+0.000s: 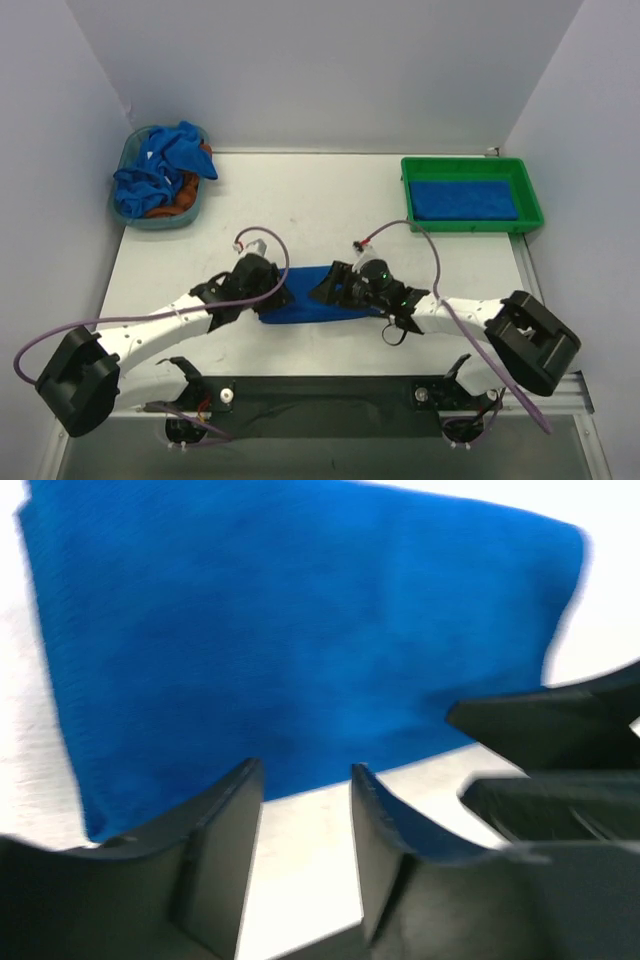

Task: Fold and stack the towels
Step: Fold the towel

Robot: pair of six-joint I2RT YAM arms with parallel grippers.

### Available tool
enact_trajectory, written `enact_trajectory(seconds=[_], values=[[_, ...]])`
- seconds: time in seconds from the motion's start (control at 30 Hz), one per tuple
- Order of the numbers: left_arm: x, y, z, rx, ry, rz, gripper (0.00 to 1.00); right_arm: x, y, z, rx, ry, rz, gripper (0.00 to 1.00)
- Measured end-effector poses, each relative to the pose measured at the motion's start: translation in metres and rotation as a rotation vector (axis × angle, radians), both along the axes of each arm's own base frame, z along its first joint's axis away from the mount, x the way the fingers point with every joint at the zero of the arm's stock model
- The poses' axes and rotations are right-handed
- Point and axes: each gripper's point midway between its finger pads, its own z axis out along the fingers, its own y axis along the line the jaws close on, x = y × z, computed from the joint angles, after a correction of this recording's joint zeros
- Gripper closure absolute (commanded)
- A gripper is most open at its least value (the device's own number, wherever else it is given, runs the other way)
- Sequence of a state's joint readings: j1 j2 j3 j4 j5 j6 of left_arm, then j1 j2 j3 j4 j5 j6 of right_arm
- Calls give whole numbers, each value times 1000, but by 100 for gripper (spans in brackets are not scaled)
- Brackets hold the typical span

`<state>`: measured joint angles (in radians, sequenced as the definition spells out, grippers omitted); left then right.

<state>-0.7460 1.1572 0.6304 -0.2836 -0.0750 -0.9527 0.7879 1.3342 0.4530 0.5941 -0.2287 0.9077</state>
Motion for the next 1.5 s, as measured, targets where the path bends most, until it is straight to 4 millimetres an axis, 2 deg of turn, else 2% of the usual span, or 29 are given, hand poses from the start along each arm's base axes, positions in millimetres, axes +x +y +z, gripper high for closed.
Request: enact_trajectory(seconds=[0.07,0.17,0.27,0.37,0.47,0.7,0.93,0.97,1.07,1.1,1.13,1.23,1.33,1.4,1.5], values=[[-6,8,-20,7,19,30,57,-4,15,-8,14,2,35,33],[-23,28,-62,37,80,89,65,-11,31,-23,20,12,73,31],[-15,27,-64,-29,62,147,72,-11,34,-35,38,17,63,29],[-6,26,-65,-111,73,202,78,-9,30,-35,69,0,32,29],[-3,33,-67,-198,95,263,82,-7,15,-34,95,-18,-22,28],[-5,52,-66,-291,105,365,84,7,-59,-35,149,-39,-259,27],[-10,58,-65,-283,109,383,82,26,-85,-32,152,-64,-383,27],[-10,59,-65,-281,109,381,78,27,-88,-31,146,-71,-389,27],[-12,60,-60,-261,107,368,70,27,-94,-27,114,-97,-384,25],[-12,61,-59,-249,107,363,63,28,-95,-24,100,-109,-376,25],[-13,62,-57,-236,106,358,61,30,-94,-20,85,-123,-367,25],[-7,62,-41,-201,88,337,53,45,-85,5,70,-176,-334,23],[15,53,-8,-198,24,307,52,65,-69,38,87,-241,-303,24],[34,43,15,-199,-24,284,52,80,-56,53,105,-269,-282,24],[61,30,34,-189,-78,252,55,93,-42,45,104,-255,-261,25]])
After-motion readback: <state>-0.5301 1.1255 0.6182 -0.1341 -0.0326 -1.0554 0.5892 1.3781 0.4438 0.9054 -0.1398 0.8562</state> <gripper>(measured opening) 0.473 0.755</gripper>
